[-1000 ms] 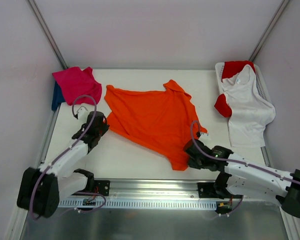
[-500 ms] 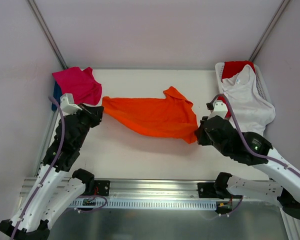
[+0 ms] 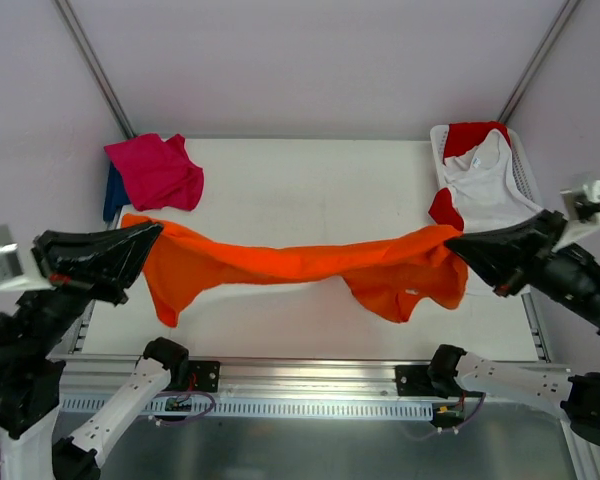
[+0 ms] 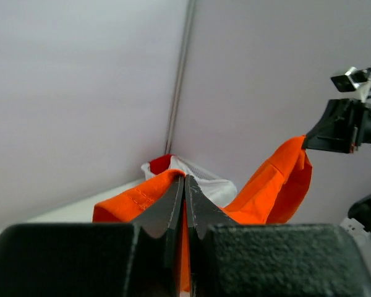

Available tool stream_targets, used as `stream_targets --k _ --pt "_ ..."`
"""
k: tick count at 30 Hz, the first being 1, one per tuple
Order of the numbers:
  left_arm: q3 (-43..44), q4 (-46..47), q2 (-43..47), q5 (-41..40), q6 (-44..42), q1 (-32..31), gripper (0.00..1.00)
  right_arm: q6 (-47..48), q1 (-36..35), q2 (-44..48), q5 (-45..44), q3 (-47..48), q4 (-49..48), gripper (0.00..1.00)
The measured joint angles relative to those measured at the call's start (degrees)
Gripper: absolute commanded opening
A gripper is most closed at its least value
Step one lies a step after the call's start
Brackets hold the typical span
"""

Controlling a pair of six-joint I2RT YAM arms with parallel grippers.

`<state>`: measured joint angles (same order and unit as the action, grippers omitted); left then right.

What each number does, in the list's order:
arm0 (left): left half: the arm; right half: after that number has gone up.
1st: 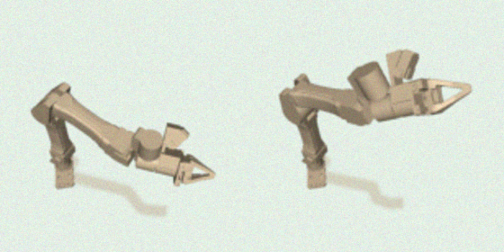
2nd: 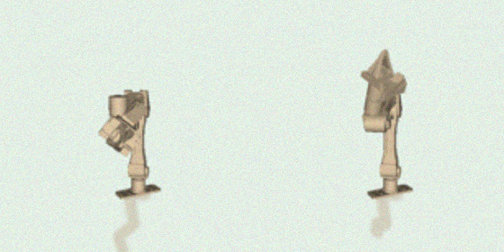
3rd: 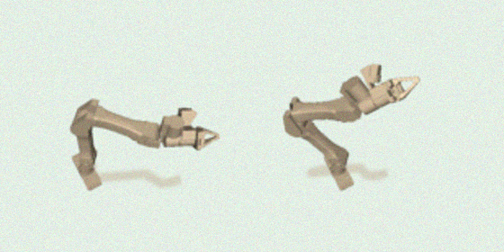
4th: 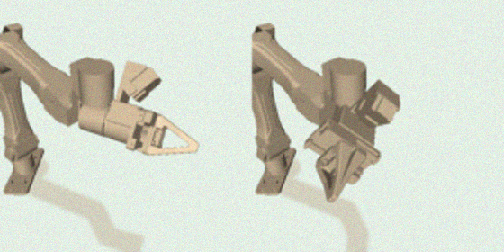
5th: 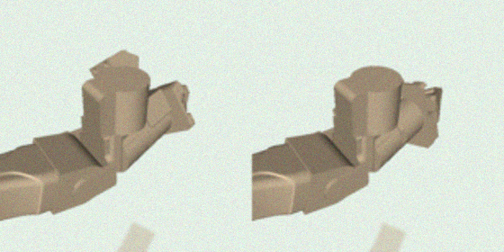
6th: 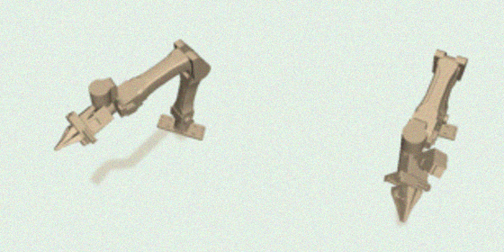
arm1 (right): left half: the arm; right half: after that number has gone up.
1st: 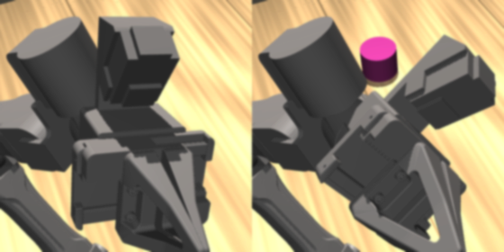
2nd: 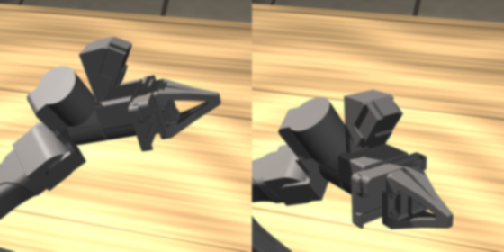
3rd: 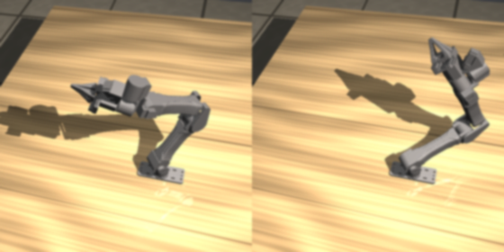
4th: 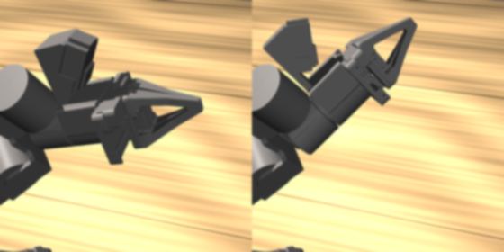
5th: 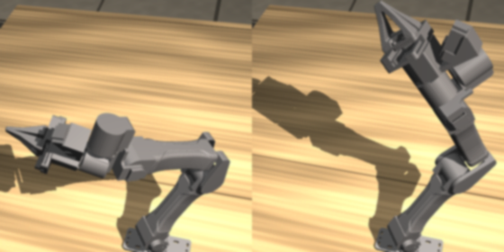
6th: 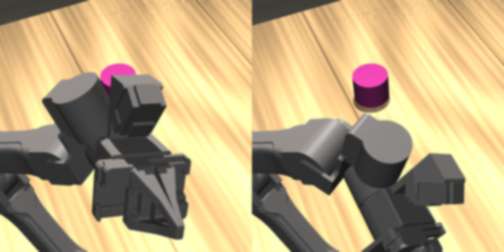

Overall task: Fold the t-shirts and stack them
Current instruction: Flatten the tshirt out

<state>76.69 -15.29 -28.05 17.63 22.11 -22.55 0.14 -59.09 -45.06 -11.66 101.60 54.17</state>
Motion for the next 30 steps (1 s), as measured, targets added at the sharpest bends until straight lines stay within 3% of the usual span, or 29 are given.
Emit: stream_targets --k 8,13,19,25,27,30 --pt "12.9 0.0 0.9 13.0 -2.2 0.0 0.00 2.5 0.0 3.5 17.6 7.2 -2.7 0.01" --pt "13.0 0.4 2.4 13.4 -2.7 0.0 0.00 2.8 0.0 4.0 18.8 7.3 -3.0 0.00" --pt "1.8 3.9 2.2 4.3 -3.6 0.0 0.00 5.8 0.0 3.5 2.4 5.6 -2.8 0.00" --pt "-13.7 9.3 -5.5 -9.8 0.7 0.0 0.00 7.8 0.3 -2.6 -21.1 -5.7 -4.0 0.00" --pt "-19.4 11.2 -9.1 -15.5 3.3 0.0 0.00 7.3 2.3 -7.6 -24.9 -10.4 -5.0 0.00" --pt "-28.0 14.2 -14.3 -23.8 7.4 0.0 0.00 4.6 9.4 -15.2 -23.5 -21.0 -9.7 0.00"
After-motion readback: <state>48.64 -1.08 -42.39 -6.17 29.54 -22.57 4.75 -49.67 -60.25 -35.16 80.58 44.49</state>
